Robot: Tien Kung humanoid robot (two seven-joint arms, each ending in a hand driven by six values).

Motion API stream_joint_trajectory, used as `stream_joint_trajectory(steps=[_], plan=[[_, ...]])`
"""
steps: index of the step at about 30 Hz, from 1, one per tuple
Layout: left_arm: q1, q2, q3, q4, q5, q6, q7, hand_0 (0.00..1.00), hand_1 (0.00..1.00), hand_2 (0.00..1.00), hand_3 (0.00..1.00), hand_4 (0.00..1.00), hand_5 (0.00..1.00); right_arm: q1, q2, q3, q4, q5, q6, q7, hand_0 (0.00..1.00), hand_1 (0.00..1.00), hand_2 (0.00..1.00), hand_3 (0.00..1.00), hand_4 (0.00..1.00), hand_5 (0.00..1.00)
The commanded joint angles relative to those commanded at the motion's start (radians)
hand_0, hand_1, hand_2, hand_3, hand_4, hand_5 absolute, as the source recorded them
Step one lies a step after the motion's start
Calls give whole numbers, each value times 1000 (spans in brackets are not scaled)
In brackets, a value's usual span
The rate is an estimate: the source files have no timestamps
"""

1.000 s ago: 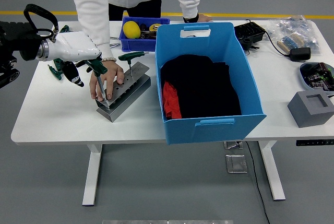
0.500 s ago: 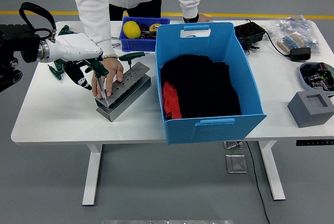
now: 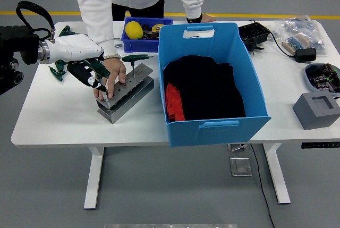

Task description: Lift tool from toolbox,place it in box,lift tool from toolbox,place it in box

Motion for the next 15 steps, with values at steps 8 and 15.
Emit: stream_joint_trajectory(steps=[8,15], plan=[[8,-6,3,11,-29,58,-22,202,34,52,79,998,828,0,0,4,0,-7,0,-1,673,661,746,656,946,724],[15,-9,5,17,-45,99,-40,189,8,19,53,998,806,-2,1,6,0,-9,0,-3,673,662,746,656,945,723]])
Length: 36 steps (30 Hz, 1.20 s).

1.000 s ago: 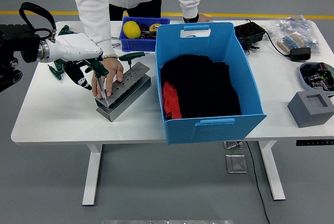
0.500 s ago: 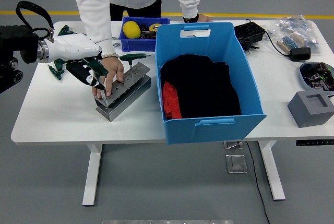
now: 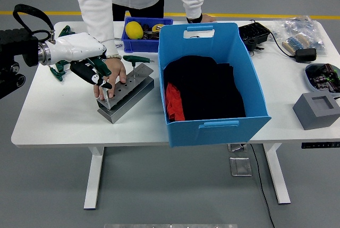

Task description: Lift tool from toolbox,place it in box,lift tool from toolbox,place it in box

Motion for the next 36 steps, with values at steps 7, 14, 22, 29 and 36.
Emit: stream_joint_trajectory(steps=[7,14,22,29,36], plan=[[3,-3,-3,0,-9,22,-13,182,2,12,38,998,800,-2,1,3,0,-5,0,-2,673,661,746,656,944,722],[4,-3,-11,-1,-15,27,-21,183,2,6,30,862,794,-6,2,8,0,-11,0,-3,673,661,746,654,943,722],[4,-2,-14,-3,-21,23,-24,185,2,5,25,640,620,-10,3,12,0,-18,0,-6,673,661,746,655,940,722],[1,4,-30,-13,-22,20,-27,185,2,5,24,635,602,-11,2,13,0,-17,1,-5,673,661,746,652,939,723],[-9,10,-46,-24,-24,21,-32,185,2,2,22,621,571,-13,3,19,0,-20,1,-5,672,661,746,653,939,722]])
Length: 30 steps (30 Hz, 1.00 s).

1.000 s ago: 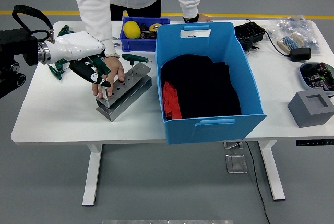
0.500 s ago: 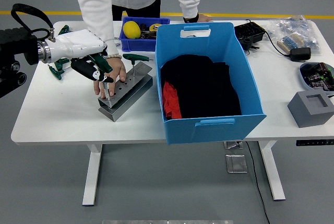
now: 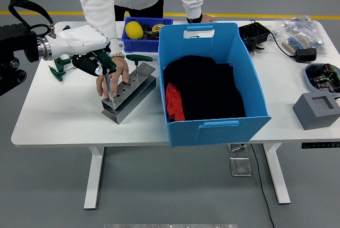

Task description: Lift tool from toolbox,place it in box,lift tool from toolbox,place it in box

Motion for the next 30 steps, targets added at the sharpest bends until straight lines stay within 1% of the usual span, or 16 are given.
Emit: stream_joint_trajectory(steps=[3,4,7,9,10,15,16,21,23,30], plan=[[-4,3,-7,-2,0,-3,1,185,2,2,22,621,571,-1,0,3,0,-2,0,0,672,661,746,653,939,722],[-4,5,-11,-2,0,-4,2,181,2,2,22,609,541,-1,0,4,0,-3,0,0,672,661,746,651,938,722],[-5,8,-20,-4,-4,-5,1,181,2,2,22,609,541,-1,0,7,0,-6,0,0,672,661,746,651,938,722],[-6,11,-27,-6,-11,-6,0,181,2,2,22,609,541,-2,0,8,0,-6,-1,0,672,661,746,651,938,722],[-7,12,-32,-8,-16,-6,0,159,2,2,20,603,518,-2,0,8,0,-6,-1,0,672,661,746,651,937,722],[-11,19,-59,-18,-47,-9,1,159,2,2,20,603,518,-3,1,15,0,-14,-1,-1,672,661,746,651,937,722],[-12,21,-64,-21,-53,-10,2,143,2,2,16,608,510,-4,1,15,0,-14,-1,-1,673,661,745,650,938,722],[-17,31,-89,-36,-79,-20,8,143,2,2,16,608,510,-6,2,24,0,-23,-1,-3,673,661,745,650,938,722],[-20,35,-98,-43,-88,-25,11,145,2,2,17,616,491,-7,2,28,0,-26,-1,-3,673,661,745,650,937,721],[-35,53,-131,-62,-103,-34,18,142,2,2,14,624,486,-10,3,44,0,-42,-2,-5,672,661,746,649,935,721]])
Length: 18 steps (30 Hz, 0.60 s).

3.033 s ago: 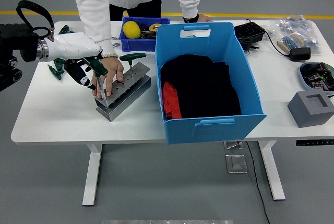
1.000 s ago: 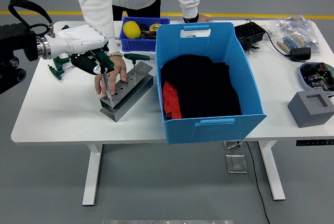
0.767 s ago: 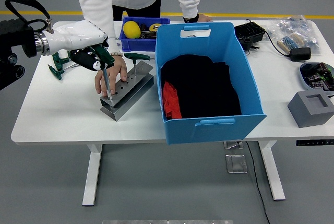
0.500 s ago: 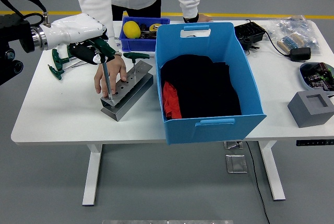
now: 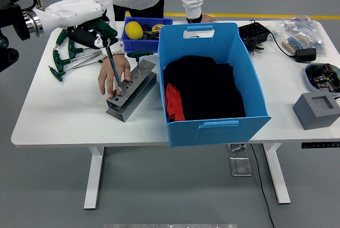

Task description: Lift tool from toolbox,place it in box,lift tool from toolbox,place it in box

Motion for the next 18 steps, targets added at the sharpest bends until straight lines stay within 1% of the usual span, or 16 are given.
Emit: stream_joint_trajectory(steps=[7,10,14,16,18], plan=[[0,14,-40,-18,-25,-11,11,142,2,2,12,624,473,-2,1,19,0,-18,-1,-3,673,661,745,649,935,721],[2,17,-76,-40,-38,-16,19,142,2,2,11,632,476,-3,1,23,0,-21,-2,-3,673,661,745,648,935,721],[-3,15,-135,-80,-47,-25,33,142,2,2,11,632,476,-5,2,25,0,-23,-2,-4,673,661,745,648,935,721],[-9,10,-170,-98,-59,-29,41,142,2,2,11,632,469,-6,3,26,0,-26,-2,-5,673,661,745,648,935,722],[-14,5,-190,-109,-74,-30,45,142,2,2,11,632,469,-9,4,29,0,-28,-2,-6,673,661,745,648,935,722]])
